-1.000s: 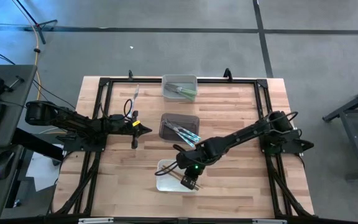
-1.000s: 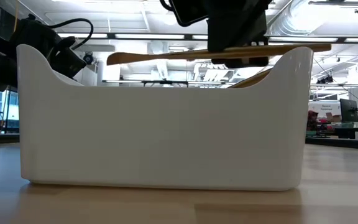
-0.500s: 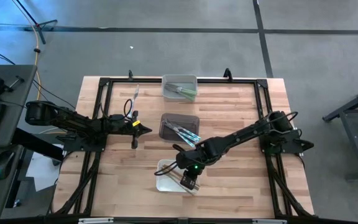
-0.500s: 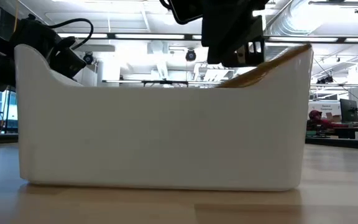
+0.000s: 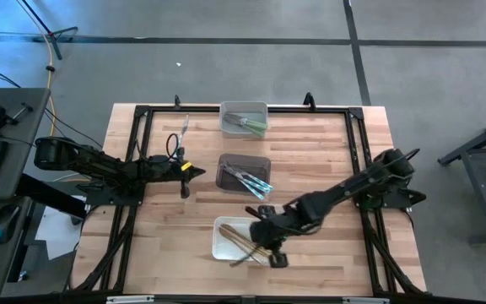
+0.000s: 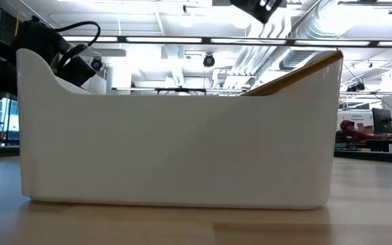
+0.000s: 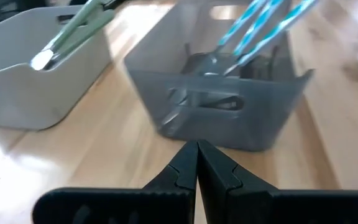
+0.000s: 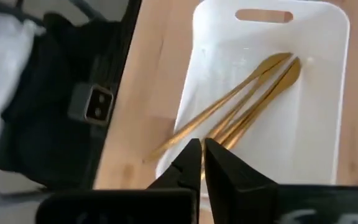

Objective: Sort silverware by color (type)
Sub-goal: Put the blue patterned knife into the black bin

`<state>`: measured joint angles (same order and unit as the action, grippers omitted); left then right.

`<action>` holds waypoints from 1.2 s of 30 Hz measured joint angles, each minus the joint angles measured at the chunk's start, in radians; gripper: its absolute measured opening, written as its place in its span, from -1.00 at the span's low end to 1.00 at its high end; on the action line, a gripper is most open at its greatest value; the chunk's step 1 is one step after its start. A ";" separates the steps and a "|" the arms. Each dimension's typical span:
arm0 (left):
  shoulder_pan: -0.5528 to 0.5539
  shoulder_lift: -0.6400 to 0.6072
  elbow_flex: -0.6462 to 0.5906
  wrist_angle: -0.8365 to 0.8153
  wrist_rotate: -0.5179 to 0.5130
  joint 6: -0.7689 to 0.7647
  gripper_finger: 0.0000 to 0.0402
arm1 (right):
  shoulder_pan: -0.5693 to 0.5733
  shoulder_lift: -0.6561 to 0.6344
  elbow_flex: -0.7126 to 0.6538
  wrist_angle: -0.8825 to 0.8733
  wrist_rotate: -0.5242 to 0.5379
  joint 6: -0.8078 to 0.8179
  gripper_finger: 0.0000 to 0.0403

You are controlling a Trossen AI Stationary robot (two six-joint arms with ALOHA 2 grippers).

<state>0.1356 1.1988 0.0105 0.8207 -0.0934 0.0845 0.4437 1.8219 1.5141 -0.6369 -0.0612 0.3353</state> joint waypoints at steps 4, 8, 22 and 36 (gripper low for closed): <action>0.000 0.000 0.000 -0.011 -0.075 -0.013 -0.98 | 0.028 -0.073 -0.106 0.038 0.082 -0.075 -0.99; 0.000 0.000 0.000 -0.013 -0.164 -0.058 -0.91 | 0.004 -0.181 -0.297 0.184 0.113 -0.081 -1.00; 0.021 -0.002 0.295 -0.794 -0.313 -0.244 -0.48 | -0.078 -0.590 -0.692 0.402 0.283 -0.115 -1.00; 0.354 -0.001 0.589 -1.464 -0.143 -0.375 -0.37 | -0.061 -0.619 -0.700 0.393 0.306 -0.188 -1.00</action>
<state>0.4894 1.1980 0.5999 -0.6430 -0.2363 -0.2910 0.3824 1.2034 0.8139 -0.2437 0.2447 0.1476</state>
